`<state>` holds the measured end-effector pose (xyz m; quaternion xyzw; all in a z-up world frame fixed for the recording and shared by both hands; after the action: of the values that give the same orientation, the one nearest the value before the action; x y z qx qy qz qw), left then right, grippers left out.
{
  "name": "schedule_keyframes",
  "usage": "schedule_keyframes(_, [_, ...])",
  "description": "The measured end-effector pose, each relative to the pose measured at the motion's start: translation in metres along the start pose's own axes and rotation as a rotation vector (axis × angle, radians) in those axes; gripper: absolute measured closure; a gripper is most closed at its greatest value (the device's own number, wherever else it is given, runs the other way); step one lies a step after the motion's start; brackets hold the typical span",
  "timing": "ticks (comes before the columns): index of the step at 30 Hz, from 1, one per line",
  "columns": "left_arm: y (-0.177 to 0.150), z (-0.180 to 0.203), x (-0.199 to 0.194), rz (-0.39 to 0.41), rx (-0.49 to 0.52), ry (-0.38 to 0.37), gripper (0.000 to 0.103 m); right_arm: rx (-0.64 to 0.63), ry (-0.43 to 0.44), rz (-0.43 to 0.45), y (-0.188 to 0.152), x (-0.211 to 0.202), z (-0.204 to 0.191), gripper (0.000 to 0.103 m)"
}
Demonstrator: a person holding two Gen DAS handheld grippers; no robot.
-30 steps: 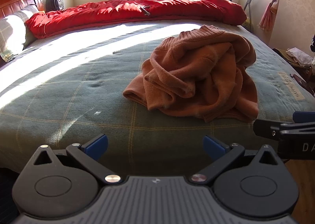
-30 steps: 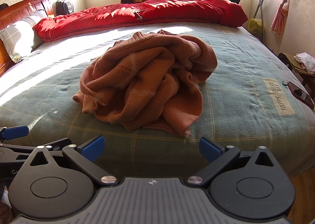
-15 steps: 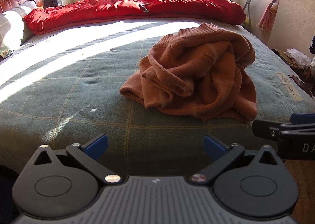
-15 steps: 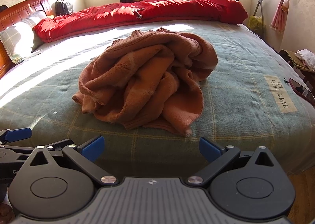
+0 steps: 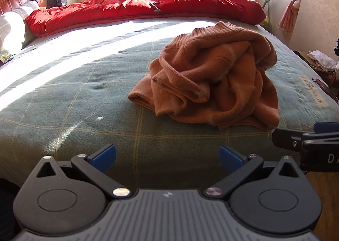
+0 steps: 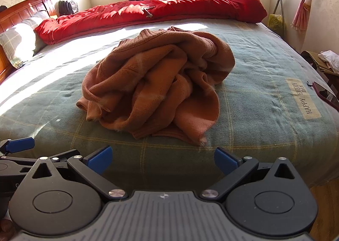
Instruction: Fold clothes
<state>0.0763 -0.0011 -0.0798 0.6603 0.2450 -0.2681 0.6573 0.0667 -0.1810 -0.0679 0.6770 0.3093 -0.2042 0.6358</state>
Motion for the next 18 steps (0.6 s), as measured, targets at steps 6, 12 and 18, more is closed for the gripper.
schedule_keyframes(6, [0.001, -0.001, 0.004, -0.005, -0.004, -0.002, 0.0, -0.006, -0.002, -0.001, 0.001, 0.005, -0.002, 0.0])
schedule_keyframes(12, [0.002, -0.002, 0.007, -0.006, -0.013, -0.005, 0.0, -0.006, -0.004, -0.014, 0.001, 0.009, -0.001, 0.0])
schedule_keyframes(18, [0.001, -0.002, 0.011, -0.013, -0.01, -0.003, 0.0, -0.003, -0.003, -0.013, 0.001, 0.013, 0.001, 0.0])
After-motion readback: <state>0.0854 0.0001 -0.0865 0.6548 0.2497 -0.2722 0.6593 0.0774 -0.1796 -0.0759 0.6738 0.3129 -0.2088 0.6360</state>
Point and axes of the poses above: each gripper's, at about its wrist camera, not at the fingertips, and x roughly the way its jaws point, z to its right, y to its top, the point moved 9 cm from there along x, roughly the way its jaws point, and after that the axes turned 5 degrees about z, right-handed, at the moved point
